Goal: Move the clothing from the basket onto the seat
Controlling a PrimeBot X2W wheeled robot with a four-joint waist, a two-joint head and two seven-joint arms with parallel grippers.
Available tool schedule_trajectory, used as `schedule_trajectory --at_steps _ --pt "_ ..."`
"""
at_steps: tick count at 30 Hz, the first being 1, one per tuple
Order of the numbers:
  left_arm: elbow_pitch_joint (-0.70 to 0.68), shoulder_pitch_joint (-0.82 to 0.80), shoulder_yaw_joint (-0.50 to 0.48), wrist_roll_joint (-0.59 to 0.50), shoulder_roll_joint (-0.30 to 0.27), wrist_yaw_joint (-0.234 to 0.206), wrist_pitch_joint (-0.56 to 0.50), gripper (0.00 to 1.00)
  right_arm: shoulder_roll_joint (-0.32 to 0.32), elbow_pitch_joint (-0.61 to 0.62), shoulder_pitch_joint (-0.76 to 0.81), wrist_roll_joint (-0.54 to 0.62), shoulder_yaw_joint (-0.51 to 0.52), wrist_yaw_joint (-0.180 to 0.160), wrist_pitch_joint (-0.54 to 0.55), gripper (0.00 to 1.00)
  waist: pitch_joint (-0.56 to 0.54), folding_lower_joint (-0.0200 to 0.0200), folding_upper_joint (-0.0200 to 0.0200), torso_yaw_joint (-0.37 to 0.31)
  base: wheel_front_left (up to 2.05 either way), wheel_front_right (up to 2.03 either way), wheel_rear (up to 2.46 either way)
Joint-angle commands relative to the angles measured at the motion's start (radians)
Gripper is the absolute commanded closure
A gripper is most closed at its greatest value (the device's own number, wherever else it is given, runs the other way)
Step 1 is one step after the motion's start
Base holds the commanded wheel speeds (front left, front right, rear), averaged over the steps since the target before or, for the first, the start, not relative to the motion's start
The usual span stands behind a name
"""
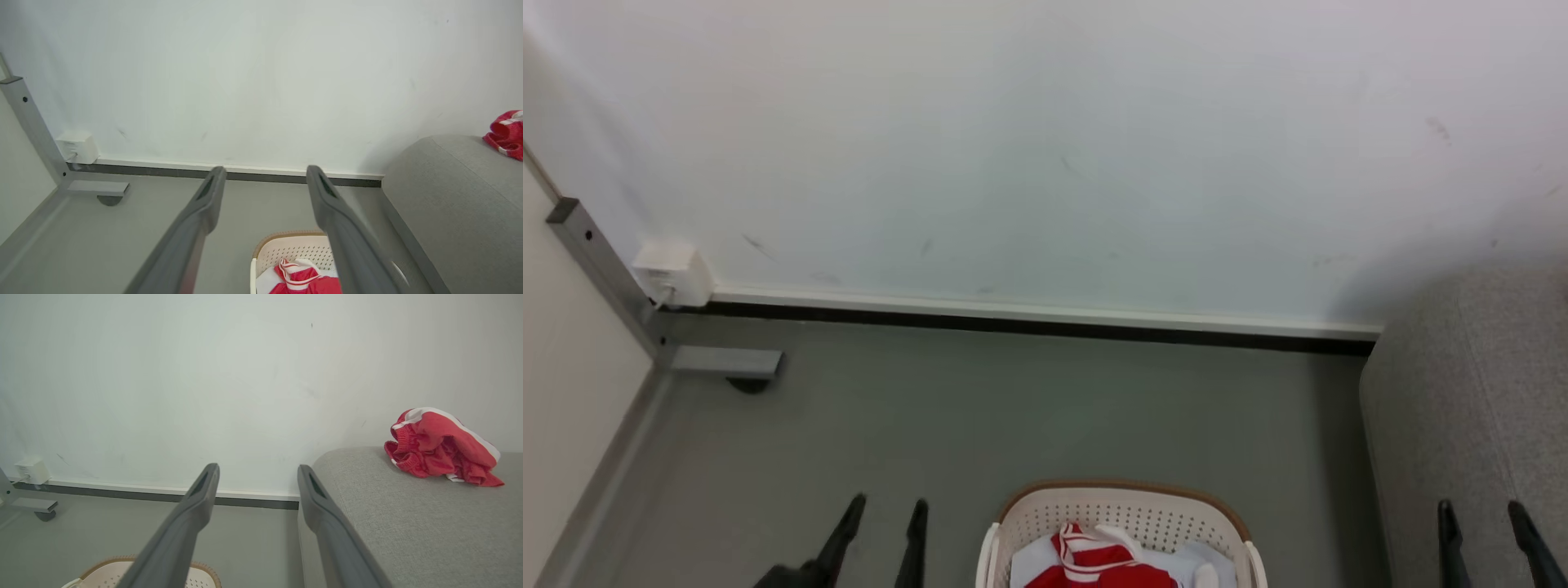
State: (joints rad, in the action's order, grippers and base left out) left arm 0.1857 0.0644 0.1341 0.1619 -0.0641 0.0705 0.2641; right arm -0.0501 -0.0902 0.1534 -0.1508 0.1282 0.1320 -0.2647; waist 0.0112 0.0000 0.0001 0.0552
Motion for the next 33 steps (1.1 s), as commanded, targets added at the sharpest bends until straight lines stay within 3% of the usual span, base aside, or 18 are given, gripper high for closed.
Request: schedule_trajectory --at_steps 1,6,12,18,33 --pt "-0.005 -0.048 0.013 -0.023 0.003 0.007 0.001 0.00 -0.001 0.015 -0.031 -0.001 0.000 -0.003 0.001 0.00 0.054 0.0000 -0.0001 -0.023 0.00 0.00 0.00" --pt "0.068 -0.210 0.105 -0.076 0.009 0.025 0.000 0.00 -0.001 0.053 -0.114 -0.005 0.005 -0.002 0.001 0.00 0.188 0.0000 -0.0001 -0.062 0.00 0.00 0.00" --pt "0.296 -0.460 0.261 -0.144 0.011 0.038 -0.034 0.00 -0.001 0.102 -0.233 -0.011 0.007 -0.003 0.001 0.00 0.372 0.0000 -0.0001 -0.116 0.00 0.00 0.00" --pt "0.473 -0.668 0.396 -0.122 0.011 0.031 -0.110 0.00 -0.001 0.142 -0.339 -0.030 -0.012 -0.003 0.000 0.00 0.515 0.0000 -0.0001 -0.179 0.00 0.00 0.00" --pt "0.773 -0.967 0.562 -0.019 0.011 -0.013 -0.285 0.00 -0.001 0.224 -0.477 -0.062 -0.044 -0.003 0.000 0.00 0.758 0.0000 -0.0001 -0.252 0.00 0.00 0.00"
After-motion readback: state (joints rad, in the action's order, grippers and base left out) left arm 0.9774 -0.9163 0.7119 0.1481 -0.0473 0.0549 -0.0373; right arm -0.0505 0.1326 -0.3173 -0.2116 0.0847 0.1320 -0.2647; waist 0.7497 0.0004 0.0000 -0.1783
